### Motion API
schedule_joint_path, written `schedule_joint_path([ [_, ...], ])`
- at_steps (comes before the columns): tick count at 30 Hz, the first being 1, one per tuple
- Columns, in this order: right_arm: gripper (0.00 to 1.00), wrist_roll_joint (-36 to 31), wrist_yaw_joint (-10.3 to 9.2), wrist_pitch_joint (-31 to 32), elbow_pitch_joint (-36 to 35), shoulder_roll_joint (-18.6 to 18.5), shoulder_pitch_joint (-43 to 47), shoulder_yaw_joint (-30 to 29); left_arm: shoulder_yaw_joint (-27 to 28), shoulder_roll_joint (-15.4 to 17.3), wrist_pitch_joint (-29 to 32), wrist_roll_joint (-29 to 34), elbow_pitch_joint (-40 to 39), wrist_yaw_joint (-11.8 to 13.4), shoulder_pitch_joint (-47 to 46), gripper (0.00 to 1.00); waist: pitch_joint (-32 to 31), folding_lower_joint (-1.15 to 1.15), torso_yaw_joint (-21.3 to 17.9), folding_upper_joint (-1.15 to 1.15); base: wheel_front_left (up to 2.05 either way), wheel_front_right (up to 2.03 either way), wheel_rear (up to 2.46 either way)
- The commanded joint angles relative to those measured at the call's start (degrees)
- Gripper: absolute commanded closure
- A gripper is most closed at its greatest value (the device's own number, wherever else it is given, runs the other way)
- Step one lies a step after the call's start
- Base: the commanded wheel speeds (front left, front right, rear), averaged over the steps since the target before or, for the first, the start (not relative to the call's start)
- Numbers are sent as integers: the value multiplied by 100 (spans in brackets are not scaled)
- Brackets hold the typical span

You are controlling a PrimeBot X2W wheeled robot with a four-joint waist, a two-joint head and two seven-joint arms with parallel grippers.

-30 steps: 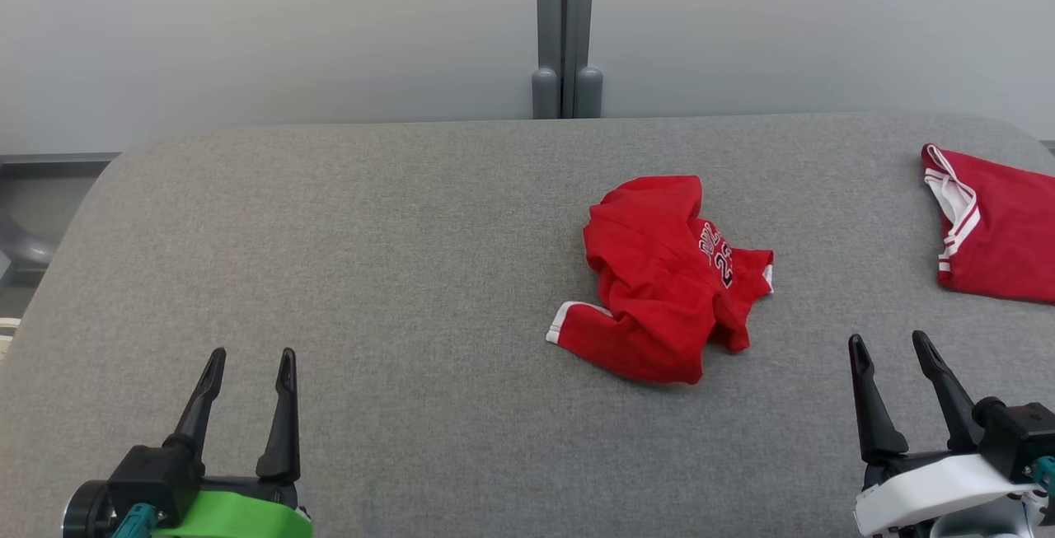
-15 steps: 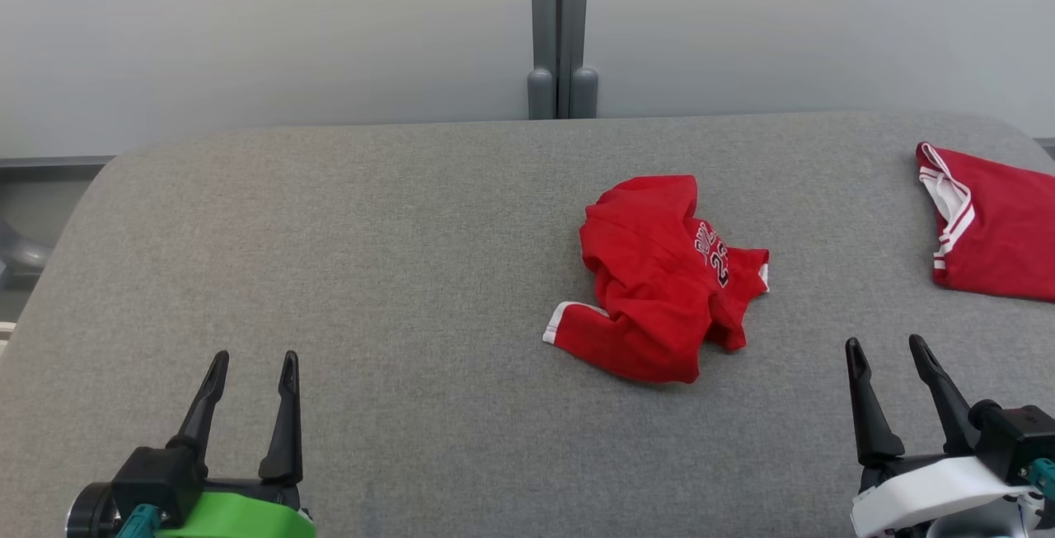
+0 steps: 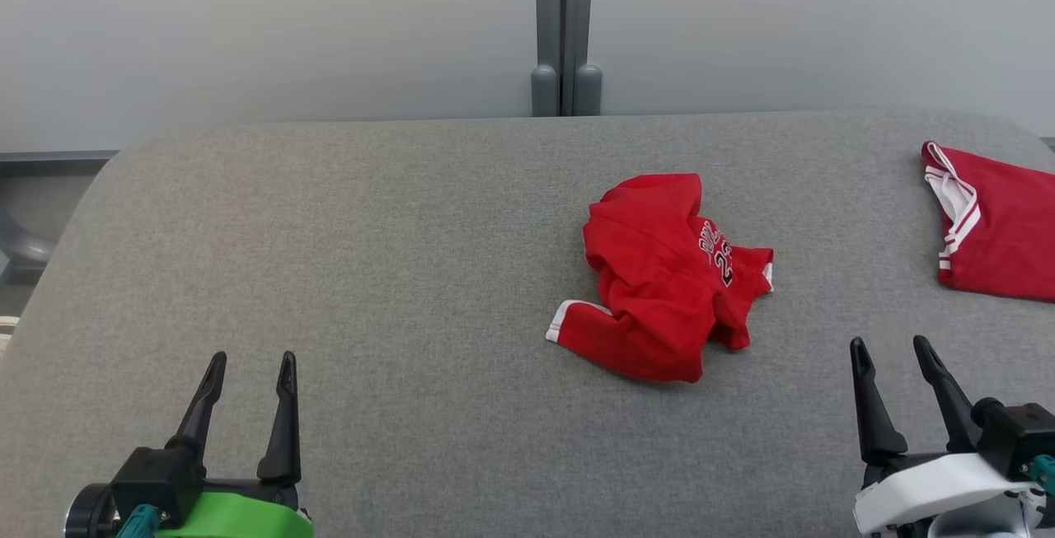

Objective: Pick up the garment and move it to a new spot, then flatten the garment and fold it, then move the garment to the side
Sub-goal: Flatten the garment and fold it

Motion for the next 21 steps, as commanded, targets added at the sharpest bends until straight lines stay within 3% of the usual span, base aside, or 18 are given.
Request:
schedule_joint_path([
  [1, 0, -2, -10, -26, 46, -25, -107, -19, 27, -20, -17, 6, 6, -17, -36, 0, 11, 0, 6, 0, 0, 0, 0],
  [10, 0, -96, -10, 88, 501, -371, -1014, 111, -17, -120, -17, 100, 34, -45, -204, 0, 213, 0, 124, 0, 0, 0, 0],
  [21, 0, -59, -10, 303, 1791, -1065, -2732, 391, -172, -381, -17, 305, 4, -54, -650, 0, 1050, 0, 526, 0, 0, 0, 0],
])
